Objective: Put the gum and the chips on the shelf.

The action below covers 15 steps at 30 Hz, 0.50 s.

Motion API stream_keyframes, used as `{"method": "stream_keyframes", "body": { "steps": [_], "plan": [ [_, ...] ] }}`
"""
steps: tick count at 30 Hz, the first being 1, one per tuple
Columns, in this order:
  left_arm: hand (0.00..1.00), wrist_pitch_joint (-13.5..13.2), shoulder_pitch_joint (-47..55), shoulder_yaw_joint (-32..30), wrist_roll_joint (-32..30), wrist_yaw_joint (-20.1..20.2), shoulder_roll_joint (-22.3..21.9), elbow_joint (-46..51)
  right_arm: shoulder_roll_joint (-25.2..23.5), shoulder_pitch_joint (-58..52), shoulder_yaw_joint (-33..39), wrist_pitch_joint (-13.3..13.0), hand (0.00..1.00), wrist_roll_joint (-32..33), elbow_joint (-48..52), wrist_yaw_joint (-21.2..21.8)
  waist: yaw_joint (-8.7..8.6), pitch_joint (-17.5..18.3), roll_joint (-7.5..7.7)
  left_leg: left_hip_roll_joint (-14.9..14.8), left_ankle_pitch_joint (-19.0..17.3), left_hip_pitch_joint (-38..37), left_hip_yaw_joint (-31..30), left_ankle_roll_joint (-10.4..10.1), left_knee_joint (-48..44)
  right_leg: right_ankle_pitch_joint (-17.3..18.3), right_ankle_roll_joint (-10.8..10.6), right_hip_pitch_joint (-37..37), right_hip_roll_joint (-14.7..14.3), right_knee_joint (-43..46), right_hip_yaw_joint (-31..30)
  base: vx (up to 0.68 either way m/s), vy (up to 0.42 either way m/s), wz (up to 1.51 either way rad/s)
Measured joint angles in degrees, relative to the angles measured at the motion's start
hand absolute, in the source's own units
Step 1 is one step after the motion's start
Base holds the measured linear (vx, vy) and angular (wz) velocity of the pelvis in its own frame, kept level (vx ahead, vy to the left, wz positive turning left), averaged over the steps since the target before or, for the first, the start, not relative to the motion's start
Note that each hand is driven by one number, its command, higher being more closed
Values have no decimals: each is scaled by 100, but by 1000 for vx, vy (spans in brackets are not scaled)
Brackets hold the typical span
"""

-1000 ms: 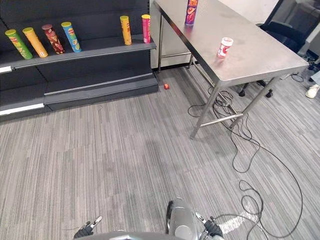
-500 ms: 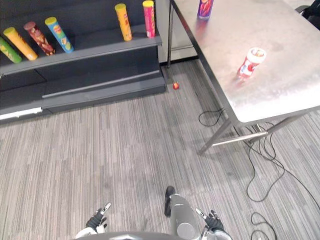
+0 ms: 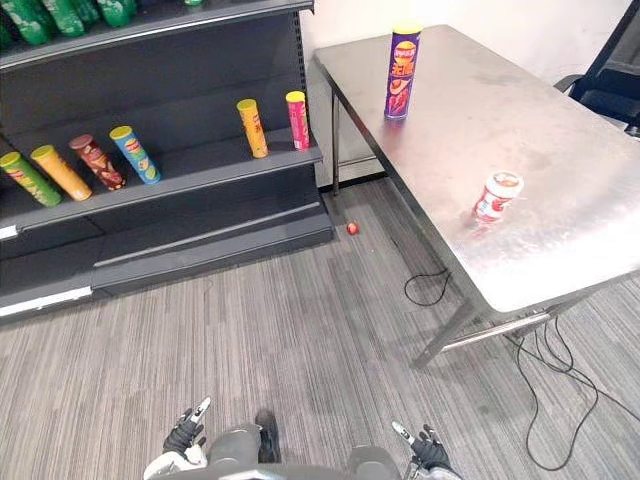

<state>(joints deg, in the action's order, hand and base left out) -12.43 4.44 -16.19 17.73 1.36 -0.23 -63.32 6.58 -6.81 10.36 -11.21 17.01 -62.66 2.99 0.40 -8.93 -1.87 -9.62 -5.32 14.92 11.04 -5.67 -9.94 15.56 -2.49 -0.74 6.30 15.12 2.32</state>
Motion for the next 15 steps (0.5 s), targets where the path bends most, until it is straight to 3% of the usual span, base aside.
{"method": "stream_keyframes", "body": {
  "steps": [2, 3, 4, 7, 9, 10, 11, 12, 13, 15],
  "plan": [
    [0, -6, 26, -40, 6, -8, -9, -12, 8, 8, -12, 2, 0, -5, -16, -7, 38, 90, 6, -14, 365, 12, -55, -116, -32, 138, -173, 40, 69, -7, -301, 341, 384, -73],
    [0, -8, 44, -91, 5, -6, 49, -69, -42, 23, 15, 3, 0, -12, -118, 5, 118, 284, 75, 181, 446, -4, -36, 12, -287, 181, -197, 143, 252, -198, -597, 456, 452, -96],
    [0, -15, 117, -91, 2, -5, 126, -101, -175, 26, 43, 13, 0, -12, -288, 20, 111, 536, 247, 323, 66, 43, 148, 206, -542, 163, -211, 202, 373, -264, -860, 478, 420, -81],
    [0, 2, 121, 147, -1, 2, 357, -334, -358, 47, 123, 40, 0, -20, -375, 124, -26, 845, 505, 695, -319, -110, 375, 449, -782, -187, -255, 98, 589, 198, -1213, 539, 337, -32],
    [0, 30, 29, 335, -14, 3, 418, -501, -382, 74, 339, 39, 0, -19, -366, 130, 28, 872, 474, 765, -296, -310, 501, 535, -814, -458, -219, -75, 607, 644, -1551, 383, 274, -66],
    [0, 52, 39, 548, -65, -1, 475, -570, -372, 76, 352, 30, 0, -17, -355, 134, 46, 874, 380, 812, -365, -634, 614, 650, -697, -802, -244, -326, 547, 1301, -1818, 256, 196, -78],
    [0, 53, 37, 656, -73, 0, 507, -609, -371, 82, 355, 32, 0, -17, -355, 133, 43, 850, 336, 821, -416, -771, 644, 729, -649, -933, -284, -460, 501, 1659, -1876, 346, 257, -79],
    [0, 64, 37, 802, -105, -5, 562, -673, -406, 72, 442, 28, 0, 25, -346, 141, -42, 804, 267, 846, -495, -1000, 778, 841, -579, -1156, -454, -770, 368, 2461, -1913, 201, 142, -42],
    [0, 74, 35, 836, -104, -8, 578, -697, -411, 83, 486, 16, 0, 40, -336, 140, -69, 799, 270, 855, -519, -1117, 843, 876, -539, -1213, -511, -919, 273, 2805, -1898, 330, 192, -47],
    [0, 115, 42, 991, -113, -19, 627, -715, -405, 87, 504, -3, 0, 80, -327, 128, -105, 758, 272, 914, -531, -1603, 899, 895, -329, -1206, -494, -1225, 152, 3433, -1227, 264, 87, -32]
  ]
}}
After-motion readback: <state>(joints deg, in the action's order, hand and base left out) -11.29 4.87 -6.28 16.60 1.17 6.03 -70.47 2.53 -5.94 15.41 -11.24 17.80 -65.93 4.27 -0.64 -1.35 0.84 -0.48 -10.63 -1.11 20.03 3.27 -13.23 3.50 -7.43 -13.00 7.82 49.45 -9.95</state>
